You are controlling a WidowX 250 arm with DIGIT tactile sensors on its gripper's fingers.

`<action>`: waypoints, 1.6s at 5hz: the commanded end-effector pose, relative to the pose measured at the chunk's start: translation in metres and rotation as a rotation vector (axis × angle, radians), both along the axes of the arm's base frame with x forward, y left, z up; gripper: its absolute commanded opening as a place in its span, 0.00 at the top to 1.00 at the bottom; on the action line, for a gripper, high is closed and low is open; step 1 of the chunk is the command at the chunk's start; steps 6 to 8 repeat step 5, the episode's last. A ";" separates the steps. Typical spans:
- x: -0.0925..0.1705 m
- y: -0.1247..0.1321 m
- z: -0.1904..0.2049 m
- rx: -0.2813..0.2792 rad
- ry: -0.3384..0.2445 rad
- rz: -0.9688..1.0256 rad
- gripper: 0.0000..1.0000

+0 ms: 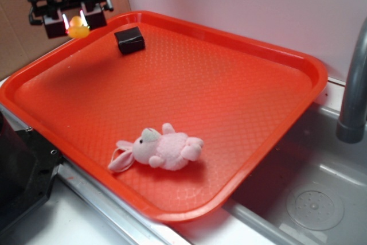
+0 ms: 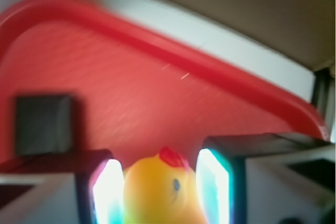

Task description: Grab the yellow duck.

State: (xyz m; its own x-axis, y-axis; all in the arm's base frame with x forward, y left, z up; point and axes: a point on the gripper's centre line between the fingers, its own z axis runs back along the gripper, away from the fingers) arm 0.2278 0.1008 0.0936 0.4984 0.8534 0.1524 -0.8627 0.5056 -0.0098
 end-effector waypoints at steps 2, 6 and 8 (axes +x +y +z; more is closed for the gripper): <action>-0.005 -0.064 0.096 -0.124 -0.097 -0.342 1.00; -0.012 -0.078 0.120 -0.124 -0.143 -0.592 1.00; -0.012 -0.078 0.120 -0.124 -0.143 -0.592 1.00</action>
